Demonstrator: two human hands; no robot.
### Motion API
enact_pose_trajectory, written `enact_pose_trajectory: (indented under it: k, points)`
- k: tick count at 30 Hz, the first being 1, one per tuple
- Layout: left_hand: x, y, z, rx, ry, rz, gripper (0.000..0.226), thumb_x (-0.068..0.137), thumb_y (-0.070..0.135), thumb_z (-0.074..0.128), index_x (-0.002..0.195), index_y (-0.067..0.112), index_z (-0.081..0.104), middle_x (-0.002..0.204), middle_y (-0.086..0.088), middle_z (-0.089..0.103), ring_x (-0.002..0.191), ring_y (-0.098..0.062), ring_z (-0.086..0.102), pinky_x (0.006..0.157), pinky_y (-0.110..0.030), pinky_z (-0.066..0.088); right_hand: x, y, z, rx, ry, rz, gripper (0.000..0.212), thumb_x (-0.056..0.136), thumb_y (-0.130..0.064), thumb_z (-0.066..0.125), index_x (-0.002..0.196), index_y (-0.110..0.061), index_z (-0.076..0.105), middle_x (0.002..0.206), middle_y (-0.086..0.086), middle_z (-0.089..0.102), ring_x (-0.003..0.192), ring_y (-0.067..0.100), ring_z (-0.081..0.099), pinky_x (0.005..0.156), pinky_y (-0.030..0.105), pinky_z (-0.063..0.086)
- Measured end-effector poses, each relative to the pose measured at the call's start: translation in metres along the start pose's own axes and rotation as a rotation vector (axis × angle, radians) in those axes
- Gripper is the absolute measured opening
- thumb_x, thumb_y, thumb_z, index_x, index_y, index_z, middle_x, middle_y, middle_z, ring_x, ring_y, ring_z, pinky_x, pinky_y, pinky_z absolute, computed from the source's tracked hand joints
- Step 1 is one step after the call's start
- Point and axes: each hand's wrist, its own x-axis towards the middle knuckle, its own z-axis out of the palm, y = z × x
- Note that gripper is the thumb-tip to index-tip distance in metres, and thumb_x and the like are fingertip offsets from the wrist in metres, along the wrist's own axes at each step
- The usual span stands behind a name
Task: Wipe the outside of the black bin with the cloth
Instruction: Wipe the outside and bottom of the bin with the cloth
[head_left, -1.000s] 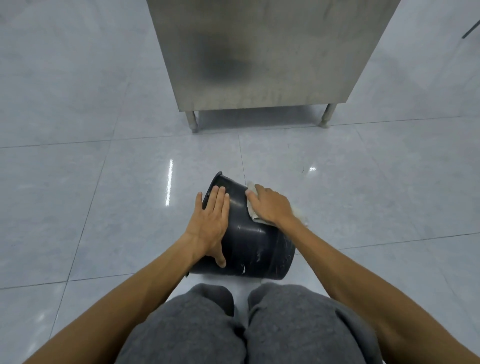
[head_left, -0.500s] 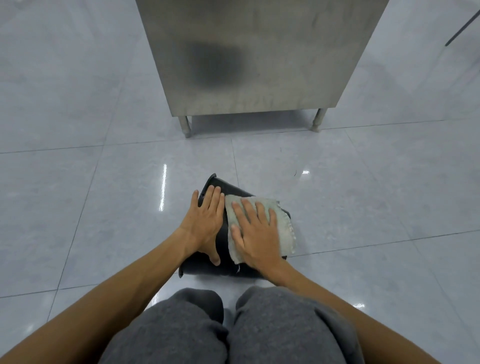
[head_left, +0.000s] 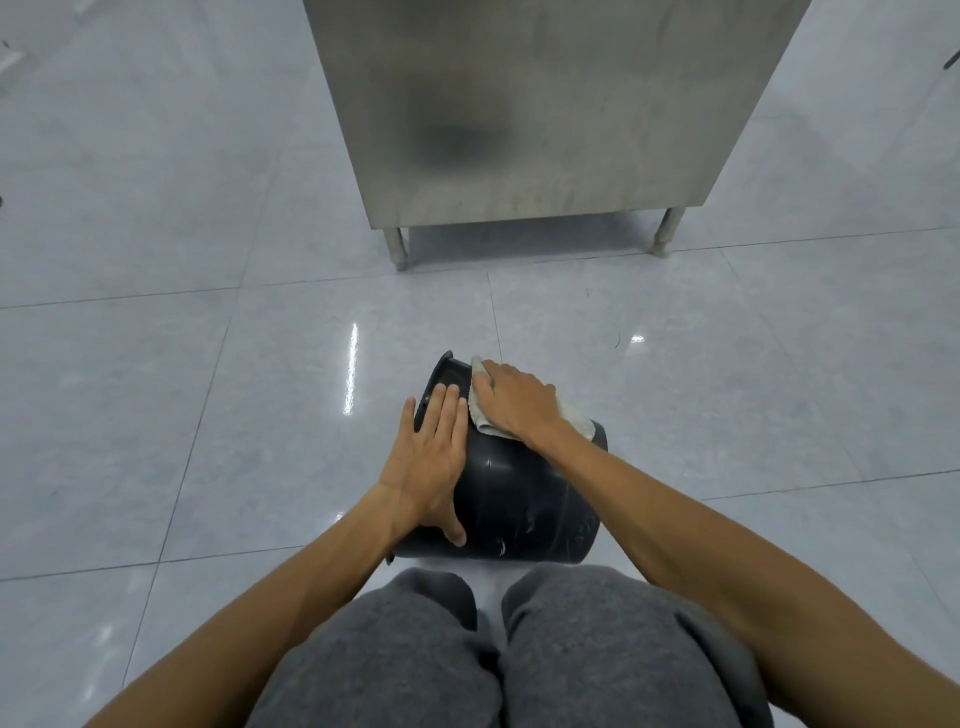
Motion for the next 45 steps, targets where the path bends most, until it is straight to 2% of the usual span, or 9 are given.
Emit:
enact_pose_trajectory:
  k: [5, 10, 19, 24, 28, 32, 36, 40, 45]
  points:
    - [0.023, -0.011, -0.017, 0.016, -0.04, 0.06, 0.166, 0.046, 0.092, 0.068, 0.153, -0.005, -0.014, 0.163, -0.025, -0.017, 0.152, -0.04, -0.014, 0.121, -0.058, 0.001, -0.048, 0.023, 0.017, -0.252, 0.263, -0.193, 0.059, 0.1, -0.052, 0.025, 0.153, -0.028, 0.037, 0.151, -0.001, 0.049, 0.125, 0.032, 0.053, 0.099, 0.059, 0.043]
    - [0.042, -0.025, -0.037, 0.058, -0.066, 0.196, 0.169, 0.039, 0.092, 0.07, 0.156, -0.002, -0.007, 0.166, -0.019, -0.012, 0.153, -0.035, -0.011, 0.124, -0.054, 0.008, -0.063, 0.035, 0.017, -0.171, 0.267, -0.116, 0.066, 0.099, -0.059, 0.018, 0.156, -0.029, 0.032, 0.155, -0.003, 0.045, 0.127, 0.029, 0.05, 0.1, 0.056, 0.042]
    - [0.056, -0.028, -0.062, 0.019, -0.066, 0.258, 0.149, 0.051, 0.092, 0.066, 0.155, 0.0, 0.011, 0.164, -0.015, 0.014, 0.15, -0.032, 0.012, 0.121, -0.05, 0.021, -0.021, 0.052, -0.021, 0.06, 0.009, -0.129, 0.055, 0.105, -0.06, 0.02, 0.156, -0.044, 0.035, 0.152, -0.008, 0.053, 0.133, 0.026, 0.054, 0.103, 0.05, 0.044]
    - [0.018, -0.031, -0.038, 0.155, 0.023, 0.257, 0.153, 0.056, 0.087, 0.068, 0.156, 0.0, -0.007, 0.165, -0.022, -0.008, 0.153, -0.039, -0.008, 0.122, -0.058, 0.008, 0.011, 0.062, -0.038, 0.12, -0.161, -0.082, 0.062, 0.101, -0.072, 0.016, 0.155, -0.05, 0.037, 0.161, -0.009, 0.045, 0.145, 0.028, 0.043, 0.115, 0.046, 0.032]
    - [0.012, -0.022, -0.023, 0.183, 0.042, 0.192, 0.163, 0.047, 0.086, 0.074, 0.155, -0.004, -0.008, 0.164, -0.027, -0.007, 0.151, -0.045, -0.005, 0.12, -0.062, 0.012, 0.025, 0.059, -0.04, 0.143, -0.227, -0.015, 0.072, 0.092, -0.079, 0.016, 0.152, -0.05, 0.042, 0.161, -0.01, 0.044, 0.147, 0.028, 0.039, 0.119, 0.047, 0.03]
    - [0.027, -0.017, -0.024, 0.165, 0.018, 0.131, 0.169, 0.04, 0.082, 0.081, 0.154, -0.006, -0.007, 0.163, -0.028, -0.006, 0.151, -0.047, -0.004, 0.12, -0.06, 0.015, 0.039, 0.047, -0.037, 0.098, -0.254, 0.104, 0.067, 0.096, -0.069, 0.015, 0.152, -0.046, 0.044, 0.163, -0.005, 0.042, 0.146, 0.03, 0.039, 0.116, 0.05, 0.033]
    - [0.041, -0.021, -0.03, 0.166, -0.014, 0.136, 0.171, 0.038, 0.082, 0.081, 0.154, -0.006, -0.009, 0.164, -0.027, -0.008, 0.151, -0.045, -0.005, 0.122, -0.057, 0.013, 0.037, 0.03, -0.03, 0.07, -0.134, 0.225, 0.08, 0.092, -0.074, 0.013, 0.148, -0.031, 0.05, 0.147, 0.005, 0.057, 0.131, 0.035, 0.052, 0.107, 0.055, 0.037]
    - [0.055, -0.025, -0.035, 0.156, -0.058, 0.135, 0.174, 0.037, 0.082, 0.082, 0.153, -0.006, -0.013, 0.164, -0.025, -0.012, 0.152, -0.042, -0.009, 0.123, -0.055, 0.01, 0.004, 0.019, -0.007, -0.065, 0.208, 0.135, 0.065, 0.103, -0.058, 0.017, 0.145, -0.023, 0.05, 0.14, 0.007, 0.061, 0.123, 0.037, 0.056, 0.101, 0.059, 0.035]
    - [0.074, -0.029, -0.049, 0.118, -0.102, 0.149, 0.172, 0.037, 0.076, 0.087, 0.154, -0.005, -0.012, 0.164, -0.023, -0.011, 0.152, -0.04, -0.01, 0.123, -0.055, 0.01, -0.065, 0.021, 0.039, -0.235, 0.469, -0.025, 0.06, 0.107, -0.049, 0.027, 0.158, -0.019, 0.036, 0.161, 0.01, 0.041, 0.144, 0.041, 0.038, 0.114, 0.065, 0.028]
